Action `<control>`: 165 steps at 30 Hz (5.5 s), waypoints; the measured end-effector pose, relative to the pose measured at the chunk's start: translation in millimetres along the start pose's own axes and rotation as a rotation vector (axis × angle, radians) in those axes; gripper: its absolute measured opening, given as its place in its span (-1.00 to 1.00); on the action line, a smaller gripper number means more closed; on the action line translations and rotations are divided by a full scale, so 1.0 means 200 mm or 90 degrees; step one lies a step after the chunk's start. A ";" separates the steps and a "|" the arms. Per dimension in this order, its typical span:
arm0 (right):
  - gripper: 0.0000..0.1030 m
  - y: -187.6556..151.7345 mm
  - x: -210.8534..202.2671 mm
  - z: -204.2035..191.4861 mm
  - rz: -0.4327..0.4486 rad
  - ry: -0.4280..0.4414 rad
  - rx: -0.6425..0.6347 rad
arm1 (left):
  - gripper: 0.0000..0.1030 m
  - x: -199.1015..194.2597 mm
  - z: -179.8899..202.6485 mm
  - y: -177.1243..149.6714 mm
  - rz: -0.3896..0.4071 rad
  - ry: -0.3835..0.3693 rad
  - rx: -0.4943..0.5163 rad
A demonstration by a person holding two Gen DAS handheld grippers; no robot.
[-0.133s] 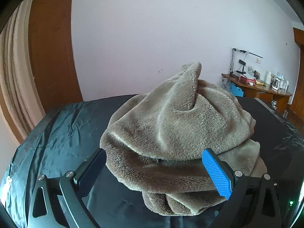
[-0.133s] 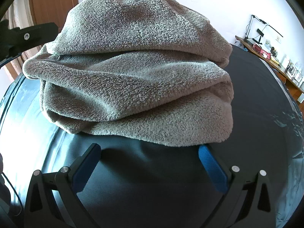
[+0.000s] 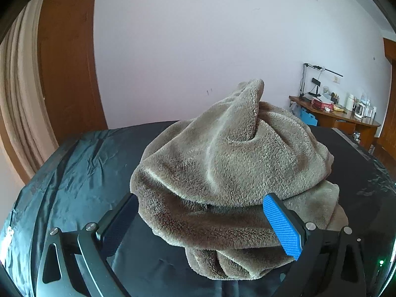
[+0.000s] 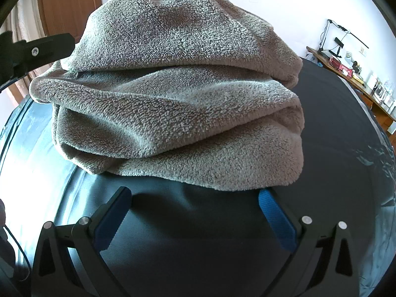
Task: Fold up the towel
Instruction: 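Move the right gripper toward the edge of the grey-brown fleece blanket, then close the right gripper on the blanket edge, then lift the blanket edge with the right gripper while the left gripper approaches the blanket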
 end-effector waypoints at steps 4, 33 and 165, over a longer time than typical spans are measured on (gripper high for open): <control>0.99 0.00 0.00 0.00 0.000 0.000 0.000 | 0.99 0.01 0.03 0.00 -0.001 0.004 -0.004; 0.99 0.17 -0.21 0.36 0.135 -0.014 0.082 | 0.99 0.10 -0.02 -0.01 -0.041 0.024 -0.062; -0.83 0.27 -1.35 0.78 0.580 -0.282 0.101 | 0.99 -0.03 0.43 0.01 -0.069 -0.213 -0.009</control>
Point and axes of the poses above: each gripper's, at about its wrist camera, not at the fingertips, and x roughly the way its jaws point, z to its right, y to its top, the point moved 8 cm from there along x, roughly the way its jaws point, and after that the axes turned 5 degrees about z, right-handed, at the moved point
